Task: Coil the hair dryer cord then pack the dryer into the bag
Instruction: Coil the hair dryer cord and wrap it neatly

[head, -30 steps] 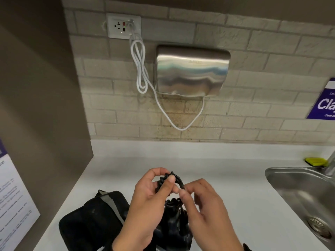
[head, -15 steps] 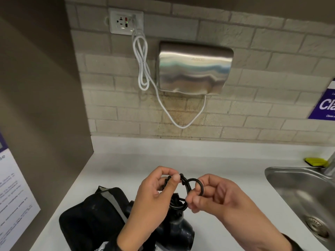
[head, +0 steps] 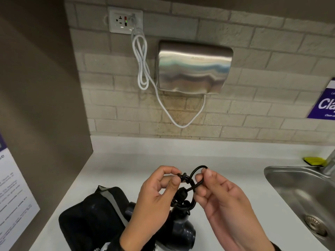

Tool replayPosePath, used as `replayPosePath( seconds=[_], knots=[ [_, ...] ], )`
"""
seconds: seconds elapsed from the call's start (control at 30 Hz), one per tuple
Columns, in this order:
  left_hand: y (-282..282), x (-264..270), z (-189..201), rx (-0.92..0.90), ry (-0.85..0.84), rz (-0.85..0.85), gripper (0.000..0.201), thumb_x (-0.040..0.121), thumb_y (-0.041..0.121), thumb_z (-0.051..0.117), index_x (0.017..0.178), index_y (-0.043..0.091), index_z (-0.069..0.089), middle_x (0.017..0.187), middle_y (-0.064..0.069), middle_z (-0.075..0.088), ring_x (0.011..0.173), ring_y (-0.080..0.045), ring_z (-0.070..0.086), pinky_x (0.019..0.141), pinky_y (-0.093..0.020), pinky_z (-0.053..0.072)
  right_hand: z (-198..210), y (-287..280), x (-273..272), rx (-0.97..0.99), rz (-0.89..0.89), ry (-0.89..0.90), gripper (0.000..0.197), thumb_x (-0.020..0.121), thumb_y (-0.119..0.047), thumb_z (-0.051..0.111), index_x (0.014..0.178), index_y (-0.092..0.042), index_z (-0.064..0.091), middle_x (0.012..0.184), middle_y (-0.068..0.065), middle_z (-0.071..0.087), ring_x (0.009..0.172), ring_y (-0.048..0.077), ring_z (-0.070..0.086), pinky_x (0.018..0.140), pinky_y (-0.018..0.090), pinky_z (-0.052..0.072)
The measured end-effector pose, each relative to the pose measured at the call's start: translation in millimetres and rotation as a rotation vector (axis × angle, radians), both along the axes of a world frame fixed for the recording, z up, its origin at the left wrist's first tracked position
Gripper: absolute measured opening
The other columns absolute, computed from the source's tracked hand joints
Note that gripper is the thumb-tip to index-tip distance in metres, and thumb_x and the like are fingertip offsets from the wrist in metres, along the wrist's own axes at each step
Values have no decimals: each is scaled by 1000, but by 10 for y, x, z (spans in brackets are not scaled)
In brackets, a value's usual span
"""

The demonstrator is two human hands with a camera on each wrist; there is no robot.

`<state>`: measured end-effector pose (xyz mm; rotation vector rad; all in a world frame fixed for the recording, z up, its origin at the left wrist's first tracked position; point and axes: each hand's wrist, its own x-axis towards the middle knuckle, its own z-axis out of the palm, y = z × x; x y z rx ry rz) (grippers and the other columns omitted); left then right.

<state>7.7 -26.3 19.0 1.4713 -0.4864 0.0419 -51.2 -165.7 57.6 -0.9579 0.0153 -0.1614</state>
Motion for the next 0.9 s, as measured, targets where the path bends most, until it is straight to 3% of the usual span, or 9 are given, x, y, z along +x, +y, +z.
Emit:
replayPosePath(
  seconds=[0.1,0.33,0.47,0.53,0.6,0.67,0.73,0.83,0.9],
  knots=[
    [-7,-7,21,-4,5,-41,27,83,44,59,99,23,64,64,10,71,52,1,54,57,-13,41,35,-25,8,66,37,38,45,52,-35,94,81,-8,73,74,6,61,54,11,48,52,23,47],
    [3,16,29,4,-3,-46,24,80,46,63,98,30,64,80,4,78,63,0,59,67,-9,42,125,-37,-4,96,-12,67,48,45,-42,94,79,-13,77,64,-1,57,63,15,55,56,24,49],
    [23,35,4,28,-12,-59,21,79,49,66,97,38,64,84,1,79,83,-19,69,83,-25,50,163,-71,-28,53,39,95,45,53,-38,90,85,-8,78,62,0,55,62,15,54,51,23,46],
    [53,47,12,51,-25,-67,21,81,44,68,101,40,65,86,1,79,91,-26,69,91,-34,50,209,-120,-59,-44,70,85,59,53,-37,91,95,1,75,66,2,57,65,15,54,56,26,43],
    [81,59,41,82,-58,-63,25,83,37,70,107,44,68,93,6,78,93,-19,70,93,-31,51,269,-178,-96,-216,54,77,71,50,-37,92,98,11,69,69,4,62,66,12,55,58,27,38],
    [102,72,69,120,-104,-56,26,83,33,70,106,45,71,99,13,77,97,-13,70,91,-25,51,325,-243,-123,-354,31,79,56,63,-29,85,95,14,67,65,5,63,62,12,54,58,29,33],
    [109,79,89,155,-133,-59,24,83,32,71,103,45,72,100,15,76,97,-11,70,90,-23,51,389,-307,-144,-449,9,102,39,71,-19,77,90,13,69,57,5,58,58,16,47,58,30,30],
    [110,67,99,196,-163,-67,23,79,35,75,100,44,71,97,14,76,96,-10,69,89,-19,50,469,-374,-151,-624,-45,130,28,76,-31,74,77,-2,73,49,1,46,61,31,34,61,34,25],
    [107,46,114,236,-167,-70,27,75,36,80,98,45,69,89,10,76,92,-12,69,85,-19,51,495,-396,-143,-766,-79,97,31,80,-41,71,74,-11,73,49,-1,44,63,30,33,58,31,27]
  ],
)
